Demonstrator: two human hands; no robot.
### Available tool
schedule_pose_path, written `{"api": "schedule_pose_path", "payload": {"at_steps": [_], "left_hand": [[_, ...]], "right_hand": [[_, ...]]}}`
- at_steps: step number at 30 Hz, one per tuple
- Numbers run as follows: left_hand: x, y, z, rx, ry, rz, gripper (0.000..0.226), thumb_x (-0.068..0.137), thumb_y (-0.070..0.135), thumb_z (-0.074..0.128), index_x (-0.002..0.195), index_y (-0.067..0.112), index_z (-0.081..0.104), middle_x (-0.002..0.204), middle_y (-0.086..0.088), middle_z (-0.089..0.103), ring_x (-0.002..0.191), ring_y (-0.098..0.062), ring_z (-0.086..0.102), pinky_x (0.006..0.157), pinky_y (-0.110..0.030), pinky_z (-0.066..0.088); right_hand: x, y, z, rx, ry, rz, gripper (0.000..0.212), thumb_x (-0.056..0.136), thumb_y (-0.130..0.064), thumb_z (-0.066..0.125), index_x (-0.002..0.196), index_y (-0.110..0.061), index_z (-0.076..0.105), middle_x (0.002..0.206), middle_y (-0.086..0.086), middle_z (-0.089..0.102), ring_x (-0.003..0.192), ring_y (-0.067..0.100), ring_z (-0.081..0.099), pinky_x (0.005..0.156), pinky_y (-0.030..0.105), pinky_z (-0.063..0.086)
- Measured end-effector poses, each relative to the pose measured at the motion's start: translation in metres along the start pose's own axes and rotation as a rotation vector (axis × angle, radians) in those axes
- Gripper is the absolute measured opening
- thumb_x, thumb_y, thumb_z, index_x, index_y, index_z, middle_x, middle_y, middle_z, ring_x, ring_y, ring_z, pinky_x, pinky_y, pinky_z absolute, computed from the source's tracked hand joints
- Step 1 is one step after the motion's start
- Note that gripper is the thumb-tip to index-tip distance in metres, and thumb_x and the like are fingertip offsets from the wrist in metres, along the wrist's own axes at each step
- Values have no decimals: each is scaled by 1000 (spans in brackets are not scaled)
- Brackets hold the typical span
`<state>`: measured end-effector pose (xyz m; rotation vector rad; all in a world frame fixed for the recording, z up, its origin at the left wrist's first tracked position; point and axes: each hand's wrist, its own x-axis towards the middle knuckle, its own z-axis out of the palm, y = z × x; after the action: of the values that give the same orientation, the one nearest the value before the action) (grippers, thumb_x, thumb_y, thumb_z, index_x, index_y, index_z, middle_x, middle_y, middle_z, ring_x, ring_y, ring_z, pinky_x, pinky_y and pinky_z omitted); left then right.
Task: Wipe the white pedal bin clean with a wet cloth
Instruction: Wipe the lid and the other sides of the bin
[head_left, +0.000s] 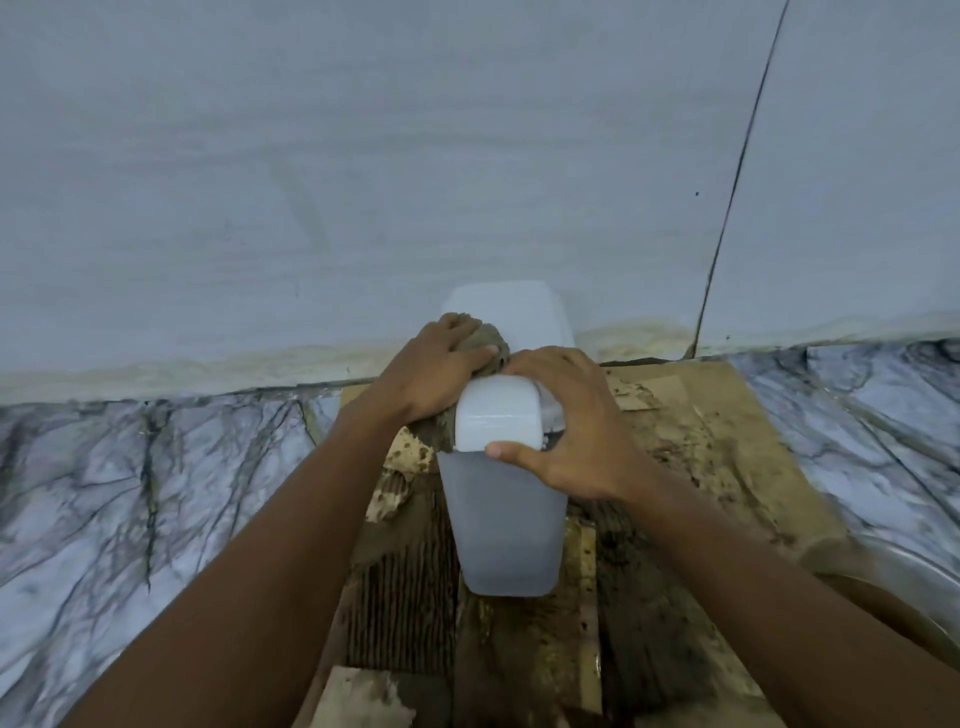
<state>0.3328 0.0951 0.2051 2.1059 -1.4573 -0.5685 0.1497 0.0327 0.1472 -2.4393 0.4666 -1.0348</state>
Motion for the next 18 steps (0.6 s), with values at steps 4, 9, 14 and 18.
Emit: {"api": "schedule_pose_path", "payload": {"at_steps": [4, 9, 14, 18], "left_hand": [[-26, -4, 19, 73, 25, 0, 63, 104, 43, 48, 160, 22, 28, 169, 3, 17, 154, -18, 16, 119, -32, 16], [-49, -18, 34, 70, 63, -59, 69, 102, 51, 47, 162, 31, 19, 172, 7, 1, 158, -18, 3, 127, -44, 12], [-59, -13, 42, 153, 79, -71, 75, 99, 61, 44, 162, 34, 13, 172, 9, -2, 158, -19, -1, 128, -46, 9], [-63, -14, 47, 121, 115, -72, 76, 97, 62, 47, 162, 36, 16, 171, 11, 0, 158, -17, -4, 128, -45, 7]], "right_hand": [[-26, -8, -8, 17, -103, -97, 79, 66, -55, 85, 128, -14, 59, 128, -1, 60, 123, 18, 53, 103, 42, 40], [-34, -13, -19, 199, -186, 53, 54, 77, -49, 78, 122, -22, 66, 126, -8, 63, 121, 8, 54, 106, 33, 41], [16, 8, -27, 19, -251, 298, 45, 102, -34, 50, 146, -27, 45, 161, -9, 30, 152, 8, 9, 124, 37, 12], [28, 26, -15, -164, -581, 255, 54, 106, -37, 35, 157, -27, 19, 166, -10, 4, 152, 9, -8, 126, 38, 1]]}}
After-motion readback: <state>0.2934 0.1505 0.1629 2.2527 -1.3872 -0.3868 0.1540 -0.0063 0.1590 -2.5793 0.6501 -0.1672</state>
